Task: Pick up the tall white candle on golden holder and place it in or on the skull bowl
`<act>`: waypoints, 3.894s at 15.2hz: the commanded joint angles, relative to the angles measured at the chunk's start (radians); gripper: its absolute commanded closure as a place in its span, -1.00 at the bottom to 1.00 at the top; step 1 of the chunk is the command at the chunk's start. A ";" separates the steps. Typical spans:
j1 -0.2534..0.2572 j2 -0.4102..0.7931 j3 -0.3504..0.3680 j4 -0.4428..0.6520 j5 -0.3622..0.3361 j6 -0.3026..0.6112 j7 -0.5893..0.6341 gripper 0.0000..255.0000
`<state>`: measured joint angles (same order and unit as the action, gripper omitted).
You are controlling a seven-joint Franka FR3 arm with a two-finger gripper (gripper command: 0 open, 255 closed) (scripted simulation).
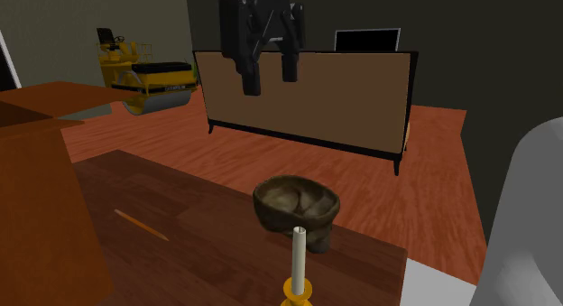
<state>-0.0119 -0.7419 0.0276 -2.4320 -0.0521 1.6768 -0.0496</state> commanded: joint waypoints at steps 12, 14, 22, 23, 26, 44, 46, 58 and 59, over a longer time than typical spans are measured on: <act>0.059 0.171 0.103 -0.188 0.053 0.113 0.086 -1.00; 0.072 0.213 0.122 -0.216 0.065 0.139 0.102 -1.00; 0.105 0.337 0.168 -0.312 0.100 0.251 0.139 -1.00; 0.105 0.341 0.169 -0.324 0.100 0.266 0.139 -1.00; 0.105 0.353 0.171 -0.358 0.101 0.313 0.140 -1.00; 0.105 0.355 0.171 -0.365 0.101 0.322 0.140 1.00; 0.106 0.330 0.169 -0.354 0.103 0.285 0.137 1.00; 0.110 0.207 0.152 -0.268 0.103 0.077 0.122 1.00; 0.110 0.200 0.151 -0.259 0.102 0.061 0.121 1.00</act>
<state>0.0973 -0.5300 0.1791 -2.6983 0.0494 1.7579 0.0723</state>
